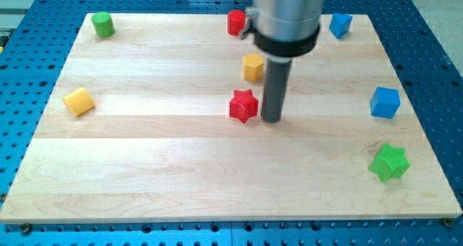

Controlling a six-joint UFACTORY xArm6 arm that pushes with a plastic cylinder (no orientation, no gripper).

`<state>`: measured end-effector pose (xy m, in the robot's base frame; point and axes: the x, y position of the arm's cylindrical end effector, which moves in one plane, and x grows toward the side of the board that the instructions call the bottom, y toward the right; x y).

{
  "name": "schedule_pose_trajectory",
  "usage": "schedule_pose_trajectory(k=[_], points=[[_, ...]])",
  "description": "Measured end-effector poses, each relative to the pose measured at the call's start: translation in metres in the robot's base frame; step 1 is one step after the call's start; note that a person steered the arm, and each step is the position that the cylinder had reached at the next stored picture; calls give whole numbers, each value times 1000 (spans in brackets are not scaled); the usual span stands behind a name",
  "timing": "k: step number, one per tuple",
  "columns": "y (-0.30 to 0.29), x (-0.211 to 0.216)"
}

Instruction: Slide the red star towards the bottom left corner

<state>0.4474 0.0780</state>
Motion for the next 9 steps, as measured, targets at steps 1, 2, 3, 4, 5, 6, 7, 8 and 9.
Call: schedule_pose_trajectory(k=[1, 2, 3, 4, 5, 6, 7, 8, 9], points=[[-21, -15], [-134, 41], [-211, 75], [-262, 89], [-273, 88], [-234, 21], [-190, -67], [-99, -125], [-38, -113]])
